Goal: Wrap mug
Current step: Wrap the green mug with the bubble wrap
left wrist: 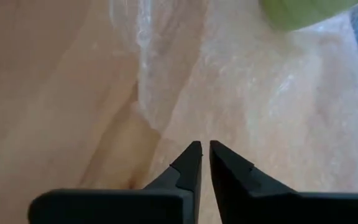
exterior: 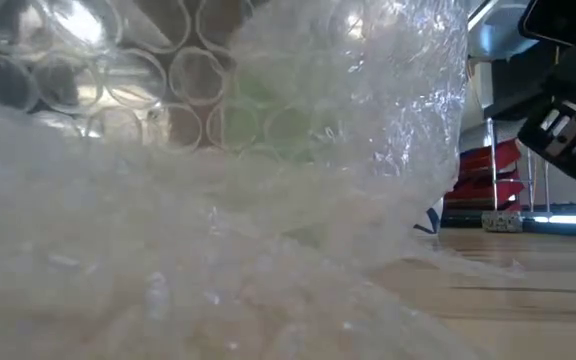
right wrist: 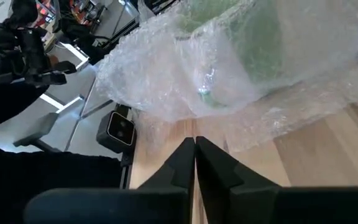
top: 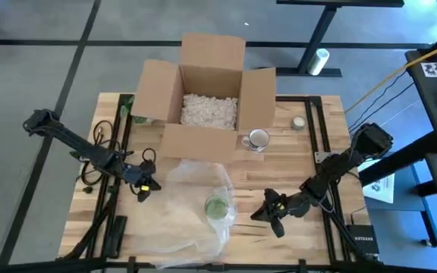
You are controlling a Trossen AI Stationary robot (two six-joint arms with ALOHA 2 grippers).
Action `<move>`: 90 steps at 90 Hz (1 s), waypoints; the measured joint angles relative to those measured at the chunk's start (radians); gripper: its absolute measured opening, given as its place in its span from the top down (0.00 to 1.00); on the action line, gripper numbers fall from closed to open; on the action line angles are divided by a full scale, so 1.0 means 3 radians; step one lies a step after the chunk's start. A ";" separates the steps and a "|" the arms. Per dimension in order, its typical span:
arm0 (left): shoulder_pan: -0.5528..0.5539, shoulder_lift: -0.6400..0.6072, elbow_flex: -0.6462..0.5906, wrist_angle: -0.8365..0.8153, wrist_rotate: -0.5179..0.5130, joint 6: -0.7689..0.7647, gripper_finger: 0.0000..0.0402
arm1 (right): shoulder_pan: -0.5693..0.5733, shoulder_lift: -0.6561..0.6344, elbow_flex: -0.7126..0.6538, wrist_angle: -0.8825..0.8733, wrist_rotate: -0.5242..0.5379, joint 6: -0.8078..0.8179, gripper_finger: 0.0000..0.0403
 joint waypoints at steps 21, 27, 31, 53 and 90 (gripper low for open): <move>0.0000 0.0000 0.0000 -0.0072 0.0000 -0.0203 0.80 | 0.0000 0.0000 0.0001 0.0025 0.0000 0.0017 1.00; 0.0001 0.0000 0.0000 -0.0165 -0.0001 -0.0237 0.76 | 0.0000 0.0000 0.0001 0.0024 0.0000 0.0018 1.00; 0.0001 0.0000 0.0000 -0.0234 0.0000 -0.0266 0.73 | 0.0000 0.0000 0.0001 0.0024 0.0000 0.0020 1.00; 0.0001 0.0004 -0.0004 -0.0531 0.0138 -0.0319 0.69 | 0.0000 0.0000 0.0001 0.0043 0.0000 0.0024 1.00; -0.0221 0.0004 -0.0041 -0.0528 0.0372 -0.0686 0.69 | 0.0000 0.0000 0.0001 0.0090 0.0000 0.0075 1.00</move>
